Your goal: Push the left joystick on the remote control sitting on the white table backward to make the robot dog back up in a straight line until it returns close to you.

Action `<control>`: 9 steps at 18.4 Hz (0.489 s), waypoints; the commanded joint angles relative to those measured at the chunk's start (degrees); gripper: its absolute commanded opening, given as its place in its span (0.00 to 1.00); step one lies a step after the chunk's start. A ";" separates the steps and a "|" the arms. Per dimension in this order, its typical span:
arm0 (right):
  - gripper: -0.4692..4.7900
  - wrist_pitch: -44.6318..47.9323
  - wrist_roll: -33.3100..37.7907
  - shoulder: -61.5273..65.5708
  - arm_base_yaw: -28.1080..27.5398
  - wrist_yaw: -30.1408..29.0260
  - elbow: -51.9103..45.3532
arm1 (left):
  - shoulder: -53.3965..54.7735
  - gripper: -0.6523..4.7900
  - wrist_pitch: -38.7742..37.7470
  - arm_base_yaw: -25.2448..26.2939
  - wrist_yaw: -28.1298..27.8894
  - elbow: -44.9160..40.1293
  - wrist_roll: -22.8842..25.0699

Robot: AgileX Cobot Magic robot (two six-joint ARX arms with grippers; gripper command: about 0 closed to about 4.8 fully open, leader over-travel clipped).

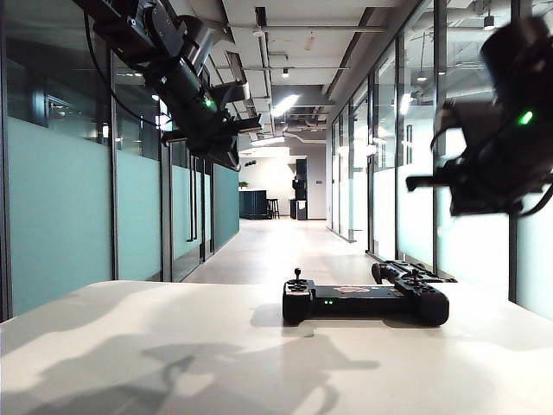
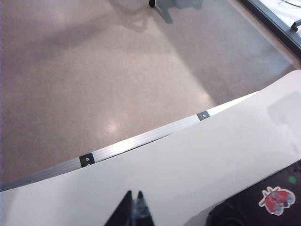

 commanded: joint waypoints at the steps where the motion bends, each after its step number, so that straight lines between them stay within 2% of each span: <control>1: 0.08 -0.33 -1.33 -5.73 0.02 -1.18 -2.71 | -0.57 0.11 6.73 -0.09 1.36 -3.17 -0.11; 4: 0.08 -2.60 -1.49 -8.87 0.02 -1.05 -3.15 | -3.63 0.11 7.39 -0.11 1.22 -8.33 -0.37; 6: 0.08 -4.00 -1.57 -10.47 0.02 -1.46 -3.21 | -9.49 0.11 11.74 -0.11 0.94 -15.91 -0.50; 9: 0.08 -6.34 -2.62 -13.49 0.04 -5.68 -3.56 | -18.71 0.11 20.11 -0.09 -0.50 -28.41 -0.48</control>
